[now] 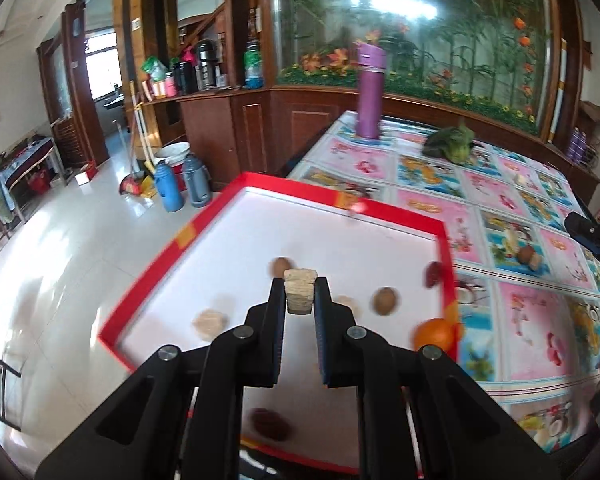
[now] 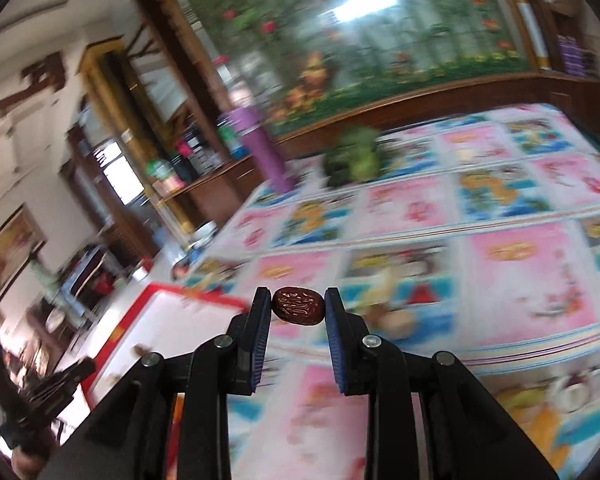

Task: Organize fruits
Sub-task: 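Carry the beige cube in the left tool over the tray while the right tool carries its date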

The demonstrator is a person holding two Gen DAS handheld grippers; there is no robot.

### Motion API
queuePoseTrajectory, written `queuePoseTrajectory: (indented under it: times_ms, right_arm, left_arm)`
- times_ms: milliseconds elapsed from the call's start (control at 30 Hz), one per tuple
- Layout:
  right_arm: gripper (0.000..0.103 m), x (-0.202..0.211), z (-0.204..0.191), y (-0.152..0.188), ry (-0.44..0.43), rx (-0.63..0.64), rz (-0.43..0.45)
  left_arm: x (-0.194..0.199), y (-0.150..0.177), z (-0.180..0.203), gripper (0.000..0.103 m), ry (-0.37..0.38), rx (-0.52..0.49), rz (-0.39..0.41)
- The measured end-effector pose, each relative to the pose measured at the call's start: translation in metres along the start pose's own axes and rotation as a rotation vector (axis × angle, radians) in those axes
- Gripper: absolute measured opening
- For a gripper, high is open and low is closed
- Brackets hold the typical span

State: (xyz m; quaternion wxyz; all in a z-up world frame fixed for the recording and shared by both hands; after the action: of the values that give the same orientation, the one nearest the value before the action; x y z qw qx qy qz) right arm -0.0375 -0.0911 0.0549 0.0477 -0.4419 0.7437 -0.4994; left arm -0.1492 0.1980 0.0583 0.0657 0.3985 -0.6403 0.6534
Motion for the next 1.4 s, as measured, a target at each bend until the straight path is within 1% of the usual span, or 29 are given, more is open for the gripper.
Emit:
queuePoseTrajectory:
  times_ms: [100, 200, 267, 367, 433, 500, 567, 700, 867, 1100, 1133, 1267, 1400]
  right_arm:
    - [0.026, -0.03, -0.049, 0.013, -0.103, 0.066, -0.078]
    - [0.026, -0.057, -0.088, 0.03, -0.184, 0.111, -0.152]
    - [0.026, -0.072, -0.11, 0.043, -0.216, 0.148, -0.201]
    - [0.026, -0.089, -0.128, 0.059, -0.227, 0.182, -0.254]
    - [0.026, -0.1, -0.131, 0.068, -0.215, 0.191, -0.286]
    - [0.026, -0.106, -0.127, 0.073, -0.185, 0.203, -0.314]
    - [0.026, -0.11, -0.124, 0.079, -0.161, 0.205, -0.327]
    - [0.026, -0.116, -0.117, 0.085, -0.147, 0.201, -0.347]
    - [0.026, -0.118, -0.123, 0.096, -0.135, 0.231, -0.368]
    - [0.026, -0.124, -0.118, 0.095, -0.126, 0.197, -0.395]
    - [0.026, -0.125, -0.118, 0.096, -0.118, 0.192, -0.408]
    - [0.027, -0.124, -0.123, 0.098, -0.106, 0.209, -0.413]
    - [0.027, -0.123, -0.124, 0.099, -0.113, 0.202, -0.411]
  left_arm:
    - [-0.004, 0.004, -0.028, 0.015, -0.044, 0.007, -0.004]
    - [-0.01, 0.01, -0.047, 0.015, -0.043, 0.026, -0.03]
    - [-0.013, 0.014, -0.053, 0.015, -0.046, 0.031, -0.044]
    - [-0.017, 0.019, -0.05, 0.015, -0.034, 0.014, -0.06]
    - [-0.019, 0.021, -0.043, 0.015, -0.022, -0.01, -0.063]
    - [-0.021, 0.021, -0.035, 0.015, -0.015, -0.03, -0.065]
    - [-0.025, 0.021, -0.028, 0.015, -0.019, -0.057, -0.07]
    - [-0.03, 0.021, -0.017, 0.015, -0.021, -0.084, -0.076]
    - [-0.039, 0.023, -0.012, 0.015, -0.037, -0.096, -0.092]
    - [-0.053, 0.026, -0.008, 0.016, -0.055, -0.113, -0.134]
    - [-0.054, 0.027, -0.008, 0.016, -0.059, -0.116, -0.134]
    - [-0.054, 0.026, -0.007, 0.016, -0.068, -0.121, -0.137]
    - [-0.056, 0.024, -0.005, 0.016, -0.077, -0.124, -0.141]
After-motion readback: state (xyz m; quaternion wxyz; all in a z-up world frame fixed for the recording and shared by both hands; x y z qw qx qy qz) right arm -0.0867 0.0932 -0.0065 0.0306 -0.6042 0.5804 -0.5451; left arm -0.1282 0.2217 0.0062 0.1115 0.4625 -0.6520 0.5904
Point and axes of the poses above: each gripper's, at about its wrist camera, not at the fingertips, and x roughly against the way its jaws point, z to its right, y to its underside, the point moved 1 cm from there along -x, roughly the way its jaws point, and after that the axes turned 10 degrees about -y, right-handed, at the moved point
